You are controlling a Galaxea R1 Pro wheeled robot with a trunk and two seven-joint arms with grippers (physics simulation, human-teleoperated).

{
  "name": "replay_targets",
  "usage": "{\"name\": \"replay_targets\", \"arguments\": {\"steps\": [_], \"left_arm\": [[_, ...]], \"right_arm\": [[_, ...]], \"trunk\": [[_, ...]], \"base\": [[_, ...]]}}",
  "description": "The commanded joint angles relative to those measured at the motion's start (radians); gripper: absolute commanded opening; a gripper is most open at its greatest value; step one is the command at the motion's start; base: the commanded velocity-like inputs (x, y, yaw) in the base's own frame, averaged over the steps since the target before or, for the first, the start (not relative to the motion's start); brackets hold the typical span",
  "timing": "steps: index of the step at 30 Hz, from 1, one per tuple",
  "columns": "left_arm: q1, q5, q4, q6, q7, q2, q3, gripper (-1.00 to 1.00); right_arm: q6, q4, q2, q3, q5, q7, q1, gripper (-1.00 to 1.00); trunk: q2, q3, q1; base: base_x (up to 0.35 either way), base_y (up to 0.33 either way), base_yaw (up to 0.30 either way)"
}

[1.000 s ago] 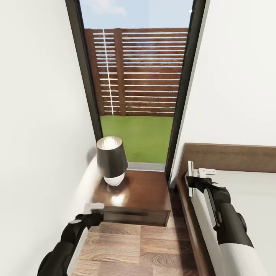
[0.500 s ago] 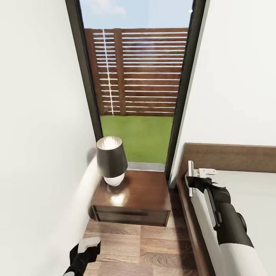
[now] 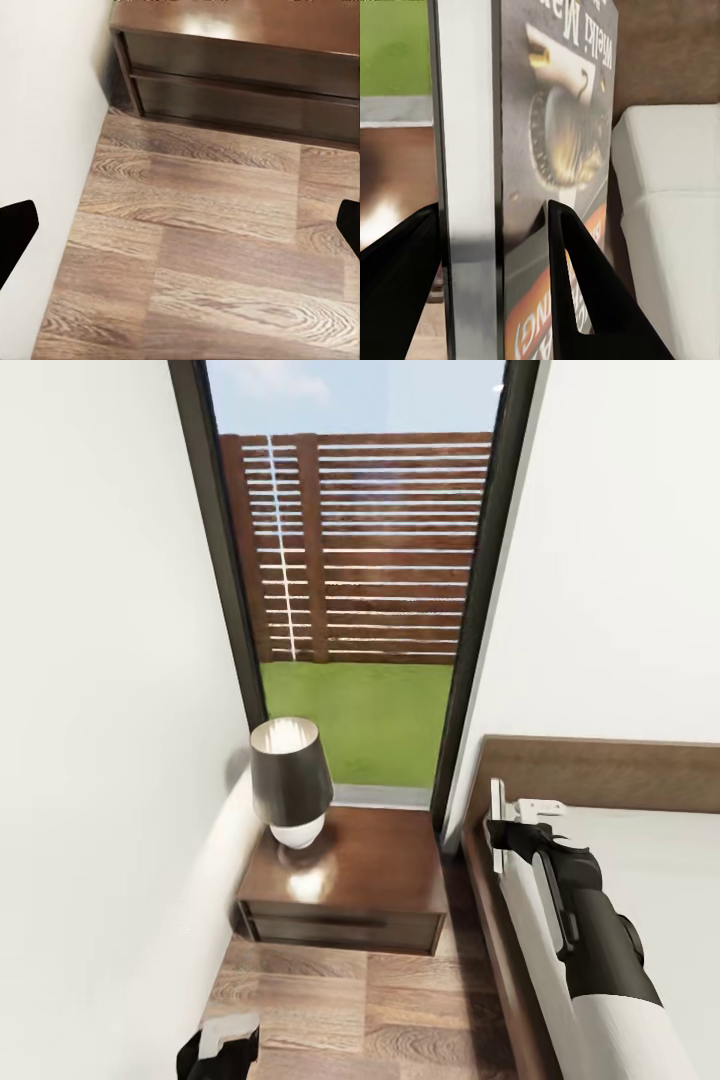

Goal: In the bedroom, move the book from the bed onto either nightstand, and place the two sandals side by side next to the bed.

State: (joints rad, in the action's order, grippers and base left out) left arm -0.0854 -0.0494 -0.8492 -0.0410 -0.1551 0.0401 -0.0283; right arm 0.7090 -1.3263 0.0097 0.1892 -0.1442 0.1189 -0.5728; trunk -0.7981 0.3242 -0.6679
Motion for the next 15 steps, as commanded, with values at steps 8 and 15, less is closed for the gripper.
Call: {"name": "replay_targets", "arguments": {"steps": [8,15], "left_arm": [[-0.001,-0.006,0.006,-0.003,-0.006,0.0,-0.003,1.0],[-0.001,-0.006,0.007,-0.004,-0.007,0.001,-0.004,1.0]], "right_arm": [[0.004,-0.002,0.001,0.003,-0.011,0.01,-0.001,-1.0],[0.004,-0.002,0.001,0.003,-0.011,0.01,-0.001,-1.0]], "trunk": [[-0.001,0.001,-0.001],[-0.001,0.001,-0.001]], "base": [[0.314,0.0,0.0],[0.286,0.0,0.001]]}}
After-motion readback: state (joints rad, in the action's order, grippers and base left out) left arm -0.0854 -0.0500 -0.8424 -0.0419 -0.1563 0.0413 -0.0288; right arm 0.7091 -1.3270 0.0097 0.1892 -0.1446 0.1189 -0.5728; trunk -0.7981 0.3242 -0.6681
